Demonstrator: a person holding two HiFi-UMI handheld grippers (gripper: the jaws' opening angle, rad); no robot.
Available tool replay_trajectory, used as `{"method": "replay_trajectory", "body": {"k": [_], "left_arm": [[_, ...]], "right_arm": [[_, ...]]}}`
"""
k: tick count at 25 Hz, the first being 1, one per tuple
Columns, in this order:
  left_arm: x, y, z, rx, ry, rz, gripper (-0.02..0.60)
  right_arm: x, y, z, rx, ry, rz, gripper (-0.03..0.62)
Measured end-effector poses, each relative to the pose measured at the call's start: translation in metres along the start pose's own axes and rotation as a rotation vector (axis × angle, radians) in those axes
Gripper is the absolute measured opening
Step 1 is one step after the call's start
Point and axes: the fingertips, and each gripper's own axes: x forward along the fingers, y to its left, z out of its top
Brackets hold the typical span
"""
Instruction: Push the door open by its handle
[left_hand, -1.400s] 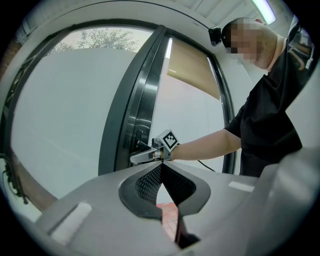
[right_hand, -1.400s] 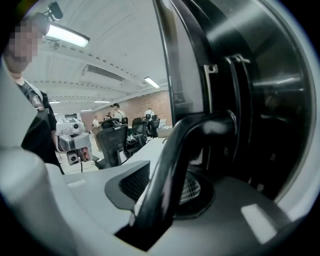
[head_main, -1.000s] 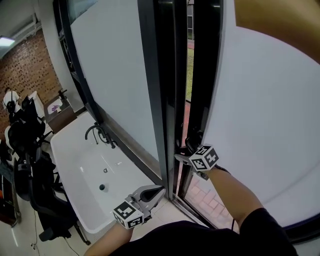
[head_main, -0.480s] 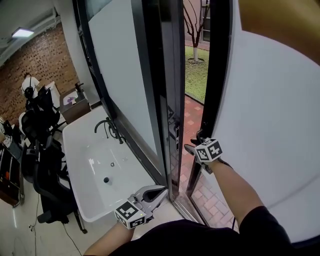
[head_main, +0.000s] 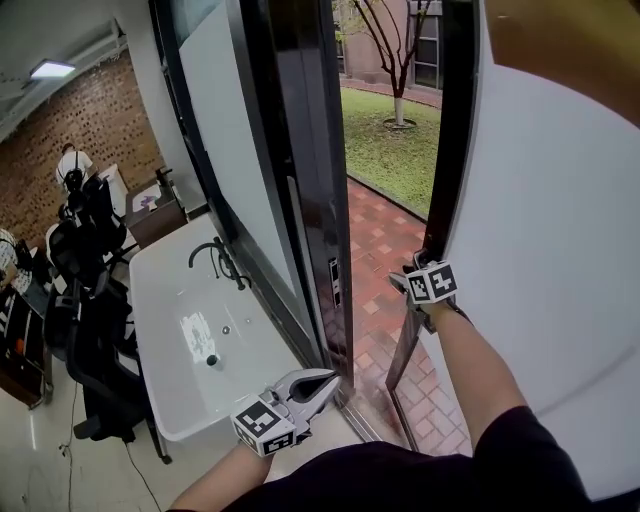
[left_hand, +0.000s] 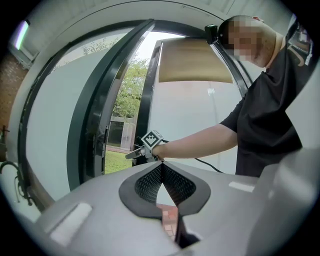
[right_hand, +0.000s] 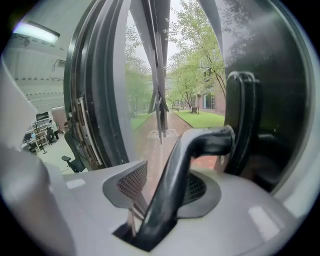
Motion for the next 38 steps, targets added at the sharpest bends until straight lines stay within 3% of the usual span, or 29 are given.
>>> {"method": "replay_trajectory", "body": {"k": [4, 7, 12, 19, 21, 25, 30, 38], "left_arm": [[0.019, 0.0, -0.003, -0.023, -0.004, -0.007, 0.0], [0.035, 0.004, -0.007, -0.028, 0.013, -0.053, 0.0], [0.062, 0.026, -0.003, -0.021, 0.023, -0.167, 0.0], [0.089, 0.047, 0.0, -0.011, 0.03, -0.382, 0.0], [0.097, 0.049, 0.002, -0.008, 0.031, -0.42, 0.0], [0.112, 0.059, 0.007, 0.001, 0.025, -0.456, 0.0], [0.136, 0.066, 0.002, 0.006, 0.003, -0.474, 0.0], [0.183, 0.057, -0.01, 0.008, 0.011, -0.48, 0.0]], "right_arm": [[-0.016, -0.034, 0.003, -0.008, -0.068, -0.025, 0.183], [-0.024, -0.058, 0.004, -0.029, -0.109, -0.035, 0.193], [-0.035, -0.107, 0.004, -0.017, -0.125, -0.113, 0.196], [-0.078, -0.182, -0.01, 0.073, -0.165, -0.319, 0.191], [-0.097, -0.2, -0.024, 0.107, -0.173, -0.366, 0.207], [-0.11, -0.215, -0.08, 0.167, -0.094, -0.43, 0.207], [-0.093, -0.21, -0.116, 0.182, -0.066, -0.416, 0.207], [-0.08, -0.243, -0.105, 0.152, -0.077, -0.375, 0.207]]}}
